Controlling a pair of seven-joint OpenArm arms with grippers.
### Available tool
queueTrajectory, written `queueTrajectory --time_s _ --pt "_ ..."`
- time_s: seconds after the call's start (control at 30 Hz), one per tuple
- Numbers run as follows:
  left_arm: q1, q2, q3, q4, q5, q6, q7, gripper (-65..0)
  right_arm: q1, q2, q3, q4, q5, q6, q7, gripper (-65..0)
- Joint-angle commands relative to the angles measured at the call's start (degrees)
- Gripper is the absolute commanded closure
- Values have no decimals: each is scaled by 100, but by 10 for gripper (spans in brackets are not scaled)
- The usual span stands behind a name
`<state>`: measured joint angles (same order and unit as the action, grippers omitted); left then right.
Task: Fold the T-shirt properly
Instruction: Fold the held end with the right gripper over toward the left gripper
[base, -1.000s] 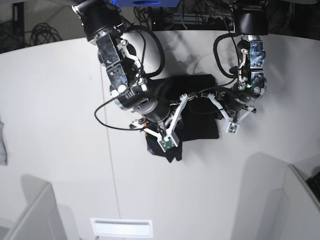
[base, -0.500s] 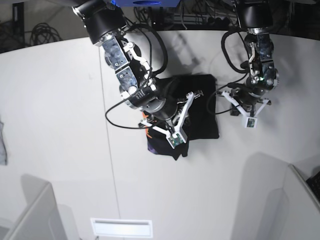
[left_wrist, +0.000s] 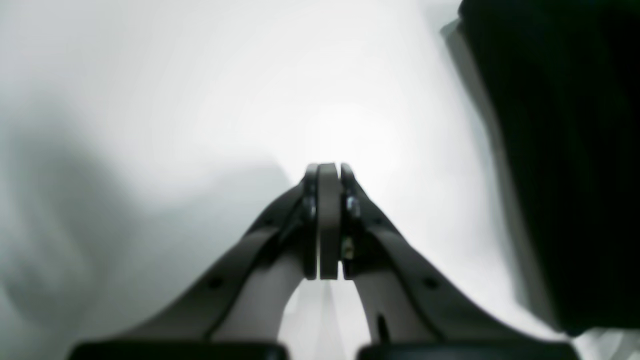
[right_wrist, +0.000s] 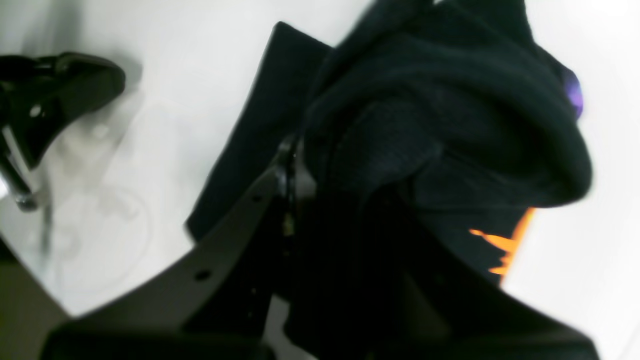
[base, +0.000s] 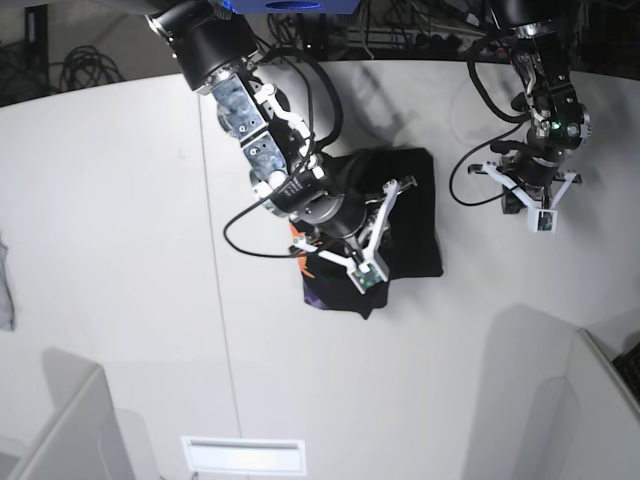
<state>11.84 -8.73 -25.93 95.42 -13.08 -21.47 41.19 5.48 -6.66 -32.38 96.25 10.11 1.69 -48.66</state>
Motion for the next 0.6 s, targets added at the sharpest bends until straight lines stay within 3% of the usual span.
queueTrajectory --time_s 0.0,0.17,0.57 --pt "34 -81 -101 115 -33 -20 -106 0 90 -104 -72 85 84 20 141 0" --pt "113 -151 -215 115 -33 -20 -106 0 160 -112 -160 -38 92 -306 168 0" --pt "271 -230 -207 159 -33 -20 -106 0 187 -139 -160 -205 92 -314 335 0"
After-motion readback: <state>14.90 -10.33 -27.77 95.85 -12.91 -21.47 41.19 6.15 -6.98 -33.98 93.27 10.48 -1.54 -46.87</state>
